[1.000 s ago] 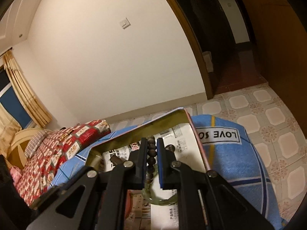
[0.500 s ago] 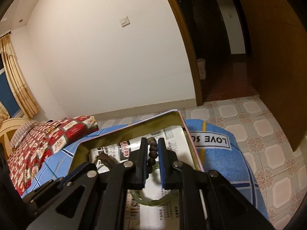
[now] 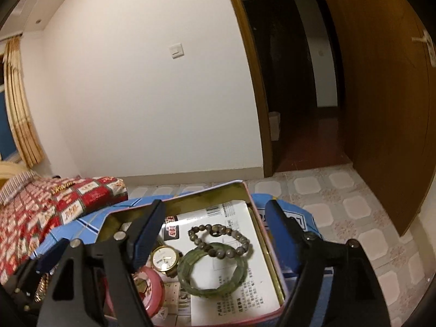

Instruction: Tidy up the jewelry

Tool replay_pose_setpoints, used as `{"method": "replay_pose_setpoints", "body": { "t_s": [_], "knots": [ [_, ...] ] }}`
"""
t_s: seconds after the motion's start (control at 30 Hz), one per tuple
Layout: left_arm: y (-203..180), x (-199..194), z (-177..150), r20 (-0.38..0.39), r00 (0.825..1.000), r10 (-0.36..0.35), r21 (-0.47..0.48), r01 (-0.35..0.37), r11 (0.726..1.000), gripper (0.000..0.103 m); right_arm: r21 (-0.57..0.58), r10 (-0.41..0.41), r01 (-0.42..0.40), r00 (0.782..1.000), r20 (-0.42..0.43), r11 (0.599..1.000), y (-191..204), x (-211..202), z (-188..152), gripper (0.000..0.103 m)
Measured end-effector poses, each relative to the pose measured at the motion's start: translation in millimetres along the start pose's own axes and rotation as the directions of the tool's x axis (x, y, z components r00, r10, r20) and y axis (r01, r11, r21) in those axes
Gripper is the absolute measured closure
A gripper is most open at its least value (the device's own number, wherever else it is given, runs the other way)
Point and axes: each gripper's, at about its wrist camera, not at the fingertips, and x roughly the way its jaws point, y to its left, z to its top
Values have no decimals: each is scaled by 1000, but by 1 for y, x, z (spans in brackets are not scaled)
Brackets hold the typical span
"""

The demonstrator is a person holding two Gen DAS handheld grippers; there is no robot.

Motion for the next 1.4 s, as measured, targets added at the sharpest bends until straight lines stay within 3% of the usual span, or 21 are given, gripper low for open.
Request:
{"method": "replay_pose_setpoints", "body": {
  "t_s": [0.4,1.4],
  "knots": [
    [32,-27,-17,4,996,87,-21,-86,996,30,-87,-1,1,1000,-1,996,30,-16,-21,24],
    [65,-71,-41,-9,992,130,-32,-130,991,30,-120,24,-19,999,43,993,69,-79,-59,24]
  ]
}}
